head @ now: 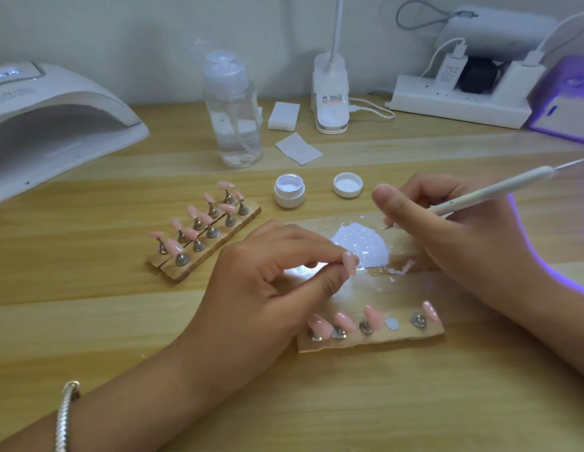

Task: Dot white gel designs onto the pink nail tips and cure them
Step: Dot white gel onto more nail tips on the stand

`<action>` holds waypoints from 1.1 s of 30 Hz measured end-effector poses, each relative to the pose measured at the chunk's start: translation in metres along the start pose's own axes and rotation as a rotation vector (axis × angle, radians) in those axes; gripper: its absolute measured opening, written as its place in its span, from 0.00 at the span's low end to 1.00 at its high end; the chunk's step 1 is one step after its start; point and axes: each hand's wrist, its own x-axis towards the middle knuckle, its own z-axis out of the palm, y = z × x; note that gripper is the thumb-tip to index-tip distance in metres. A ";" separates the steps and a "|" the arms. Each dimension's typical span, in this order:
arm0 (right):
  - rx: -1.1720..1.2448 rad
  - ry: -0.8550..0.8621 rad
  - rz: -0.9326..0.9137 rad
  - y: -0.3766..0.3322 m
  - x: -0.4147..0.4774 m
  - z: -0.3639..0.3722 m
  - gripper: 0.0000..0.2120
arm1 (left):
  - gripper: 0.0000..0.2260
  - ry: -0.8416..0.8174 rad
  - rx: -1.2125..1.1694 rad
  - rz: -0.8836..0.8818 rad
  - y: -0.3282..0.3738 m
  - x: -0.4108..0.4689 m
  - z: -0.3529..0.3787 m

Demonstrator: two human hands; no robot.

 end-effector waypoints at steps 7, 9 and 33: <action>0.143 -0.028 0.011 0.004 -0.001 0.004 0.16 | 0.04 -0.003 0.095 0.023 0.002 0.001 -0.001; 0.149 -0.055 0.023 0.003 -0.002 0.004 0.18 | 0.05 0.016 0.136 0.040 0.003 0.002 -0.001; 0.088 0.035 0.014 0.004 -0.001 0.004 0.18 | 0.06 0.027 0.206 0.036 0.004 0.003 -0.002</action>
